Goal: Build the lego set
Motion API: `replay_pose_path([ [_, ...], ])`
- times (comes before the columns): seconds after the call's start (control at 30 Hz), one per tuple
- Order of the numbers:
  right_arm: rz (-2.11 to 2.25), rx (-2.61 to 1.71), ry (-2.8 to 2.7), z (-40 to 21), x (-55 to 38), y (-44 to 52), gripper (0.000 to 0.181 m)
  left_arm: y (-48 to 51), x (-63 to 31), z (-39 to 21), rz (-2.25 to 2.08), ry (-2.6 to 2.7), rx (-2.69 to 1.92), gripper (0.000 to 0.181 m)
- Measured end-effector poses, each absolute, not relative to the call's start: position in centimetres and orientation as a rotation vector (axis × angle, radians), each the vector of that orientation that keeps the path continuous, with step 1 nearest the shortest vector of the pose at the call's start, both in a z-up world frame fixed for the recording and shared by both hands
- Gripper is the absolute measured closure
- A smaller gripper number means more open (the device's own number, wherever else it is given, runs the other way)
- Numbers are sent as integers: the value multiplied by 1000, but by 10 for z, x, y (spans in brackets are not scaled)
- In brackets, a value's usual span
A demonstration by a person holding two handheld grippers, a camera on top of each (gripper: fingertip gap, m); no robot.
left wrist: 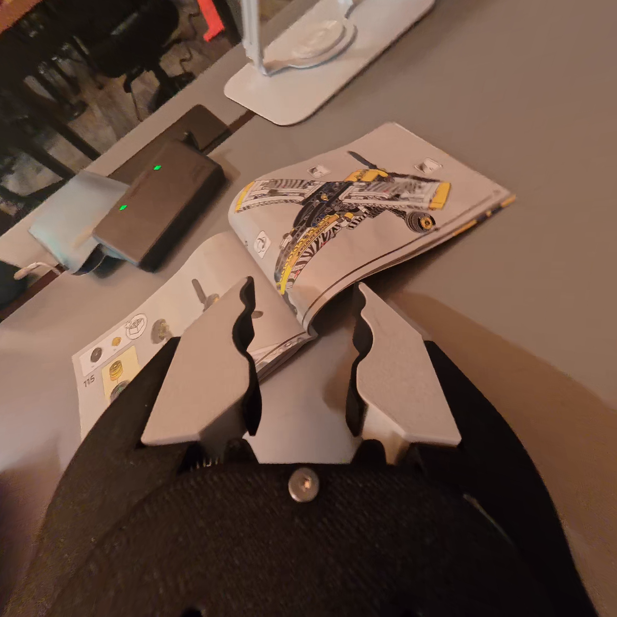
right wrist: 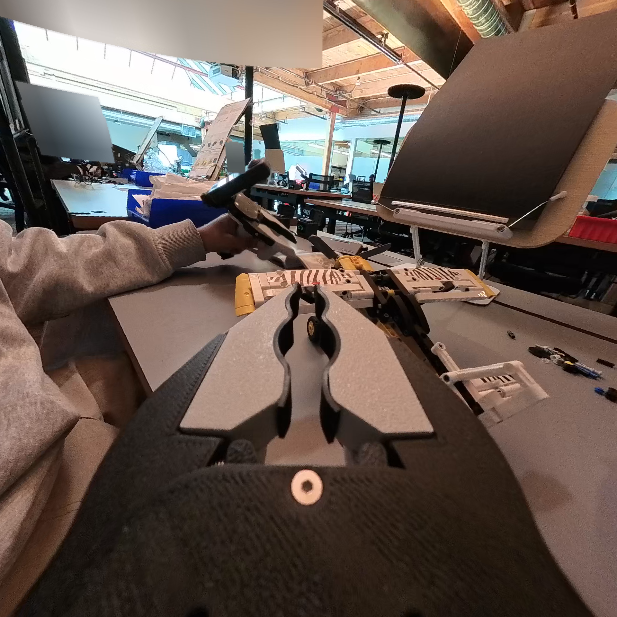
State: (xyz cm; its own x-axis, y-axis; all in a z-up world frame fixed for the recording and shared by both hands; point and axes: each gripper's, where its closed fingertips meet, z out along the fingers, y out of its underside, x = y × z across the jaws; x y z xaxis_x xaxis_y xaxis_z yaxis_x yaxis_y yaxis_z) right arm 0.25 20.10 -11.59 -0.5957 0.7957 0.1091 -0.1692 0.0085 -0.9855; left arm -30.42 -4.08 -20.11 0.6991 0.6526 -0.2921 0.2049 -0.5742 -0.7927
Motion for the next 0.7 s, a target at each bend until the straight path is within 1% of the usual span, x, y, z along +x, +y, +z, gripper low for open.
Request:
replay_pose_path([
  [0.03, 1683, -662, -1557, -116, 3, 201, 175, -46, -308, -195, 760, -686, -2098, 133],
  [0.17, 1688, -660, -1549, -115, 3, 202, 175, -70, -318, -173, 713, -851, -1897, 157],
  [0.23, 1690, -659, -1547, -115, 4, 202, 175, -83, -323, -169, 622, -959, -1780, 164],
  [0.47, 1705, -656, -1536, -113, 6, 202, 176, -117, -337, -189, 321, -1234, -1558, 162],
  [0.6, 1714, -654, -1524, -112, 7, 203, 175, -112, -336, -184, 372, -1135, -1617, 157],
  [0.7, 1727, -656, -1514, -111, 8, 204, 176, -89, -326, -177, 508, -953, -1746, 147],
])
